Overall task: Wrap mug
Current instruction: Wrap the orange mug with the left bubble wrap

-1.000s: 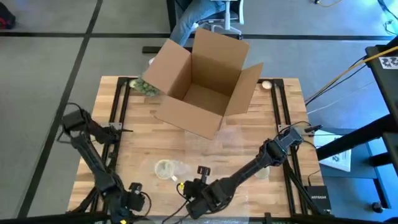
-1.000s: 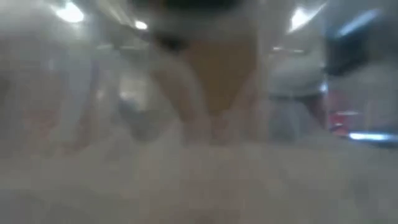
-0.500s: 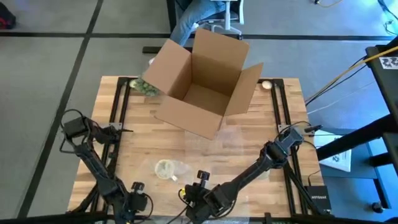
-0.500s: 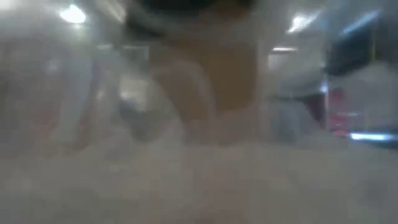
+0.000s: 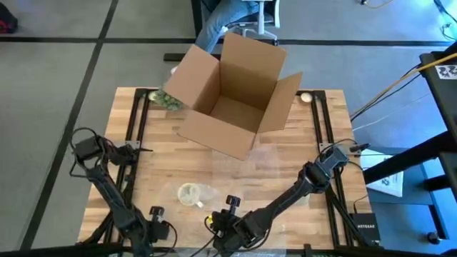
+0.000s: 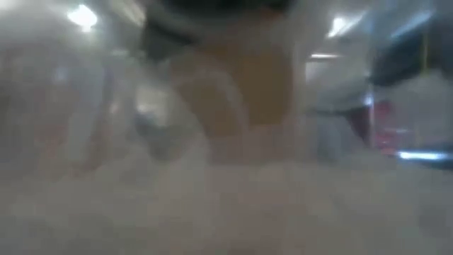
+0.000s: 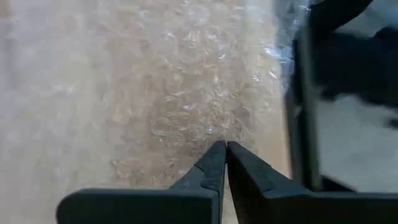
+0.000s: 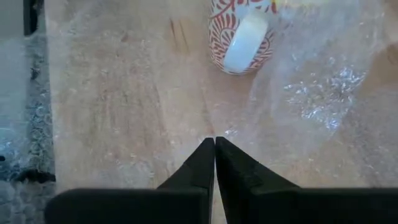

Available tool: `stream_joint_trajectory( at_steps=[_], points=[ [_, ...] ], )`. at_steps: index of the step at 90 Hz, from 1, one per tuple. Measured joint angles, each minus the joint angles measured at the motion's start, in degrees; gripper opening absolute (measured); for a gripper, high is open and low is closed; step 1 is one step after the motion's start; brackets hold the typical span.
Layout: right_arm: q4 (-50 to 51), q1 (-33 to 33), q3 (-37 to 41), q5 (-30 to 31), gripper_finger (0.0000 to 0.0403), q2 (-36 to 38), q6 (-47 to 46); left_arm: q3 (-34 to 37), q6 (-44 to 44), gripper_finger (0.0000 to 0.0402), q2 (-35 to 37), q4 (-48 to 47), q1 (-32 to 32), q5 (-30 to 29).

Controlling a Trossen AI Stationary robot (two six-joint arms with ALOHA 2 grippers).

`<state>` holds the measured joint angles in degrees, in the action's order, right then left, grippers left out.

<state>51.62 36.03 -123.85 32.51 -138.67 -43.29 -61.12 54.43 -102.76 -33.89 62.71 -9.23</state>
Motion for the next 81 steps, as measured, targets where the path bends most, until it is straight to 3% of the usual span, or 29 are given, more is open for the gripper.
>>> stream_joint_trajectory(
  at_steps=[14,37,64,81],
  points=[
    [0.0,-0.1,0.0,-0.5,0.0001,0.0,0.0,-8.3,-2.0,0.0,0.2,-14.4,1.0,-3.4],
    [-0.1,-0.1,0.0,-1.6,0.0001,0.0,0.0,-8.8,-2.4,0.0008,0.1,-11.2,0.8,-4.9],
    [-0.1,-0.1,0.0,-2.5,0.0001,0.0,0.6,-8.3,-4.4,0.0107,-0.1,-4.3,1.0,-5.0],
    [-0.5,-0.1,0.0,-1.0,0.0001,0.0,1.8,-6.7,-9.7,0.0166,-3.8,2.1,3.0,-4.9]
  ],
)
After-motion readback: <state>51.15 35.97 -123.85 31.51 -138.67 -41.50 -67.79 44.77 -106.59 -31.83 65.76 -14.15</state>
